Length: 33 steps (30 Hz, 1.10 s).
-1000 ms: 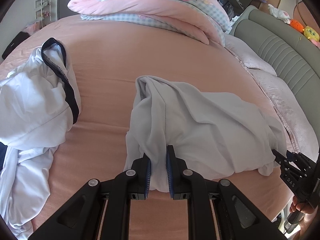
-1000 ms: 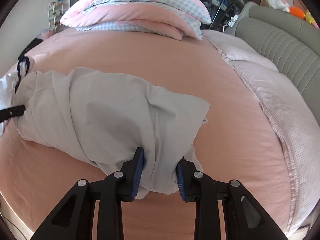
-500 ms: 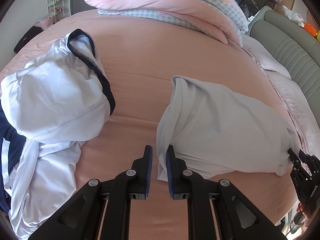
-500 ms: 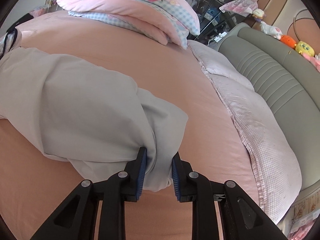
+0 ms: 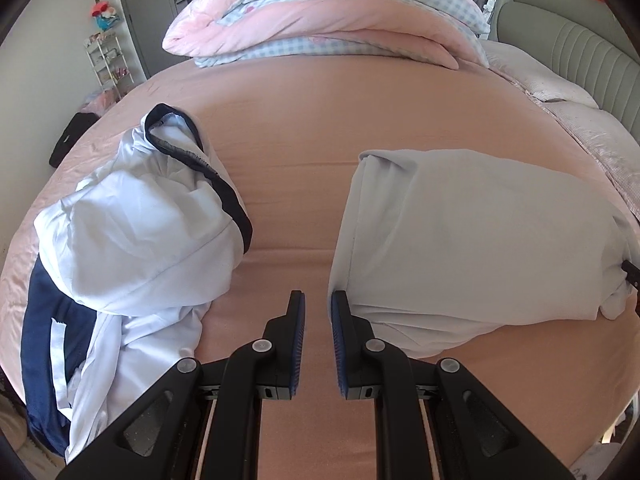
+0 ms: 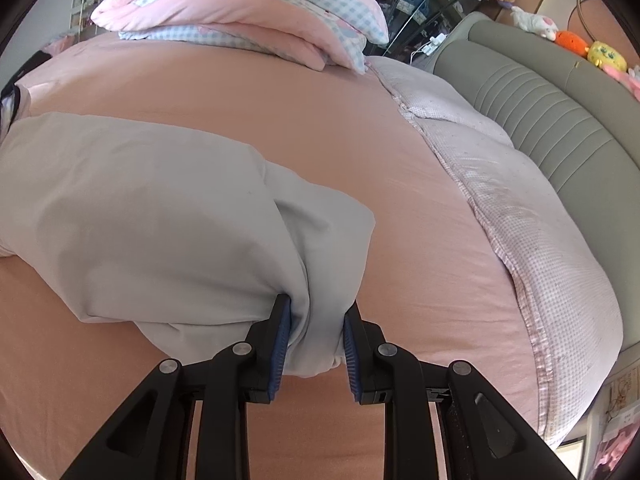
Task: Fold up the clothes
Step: 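Open both tools and withdraw them from the folded garment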
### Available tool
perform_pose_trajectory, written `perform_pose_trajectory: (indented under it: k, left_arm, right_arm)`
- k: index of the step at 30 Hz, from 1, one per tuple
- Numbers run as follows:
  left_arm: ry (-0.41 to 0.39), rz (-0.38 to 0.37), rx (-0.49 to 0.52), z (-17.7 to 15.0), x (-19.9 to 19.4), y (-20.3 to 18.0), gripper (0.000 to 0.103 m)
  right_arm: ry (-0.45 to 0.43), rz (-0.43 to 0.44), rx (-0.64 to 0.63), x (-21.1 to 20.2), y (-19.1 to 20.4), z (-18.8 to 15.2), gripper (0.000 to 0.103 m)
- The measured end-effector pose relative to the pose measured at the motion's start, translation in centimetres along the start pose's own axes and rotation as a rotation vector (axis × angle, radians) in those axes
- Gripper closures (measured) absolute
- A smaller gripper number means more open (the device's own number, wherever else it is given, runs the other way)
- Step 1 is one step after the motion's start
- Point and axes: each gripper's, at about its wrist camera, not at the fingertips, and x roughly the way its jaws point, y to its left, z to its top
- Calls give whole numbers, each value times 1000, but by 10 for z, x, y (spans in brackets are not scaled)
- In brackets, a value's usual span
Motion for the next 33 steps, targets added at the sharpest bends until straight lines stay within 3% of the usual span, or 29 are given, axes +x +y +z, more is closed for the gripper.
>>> perform_pose_trajectory:
  k: [4,7,11,14,20,33]
  left_arm:
    - [-27,-62,-14,5,-14,-6,91]
    - [-4,-144,-56,16,-20,-9,89]
    - [-1,-163,-69,28,-28,-12,80]
    - [-31,-168,-79,33,-37,-11,56]
    - [-38,-219,-143,49,-37,1,40]
    - [13,-213,-121,69,-10,3,38]
  right_arm:
    - [-8,41,-3,-13,-2,2,70]
    - [-24,88,3,-25,-5,6,60]
    - [-31,186,56,-42,-14,14,39]
    - [-54,207,50,-54,-16,19,39]
    - [-47,191,56,-53,-26,29,39]
    - [13,212,124,-27,-43,46,39]
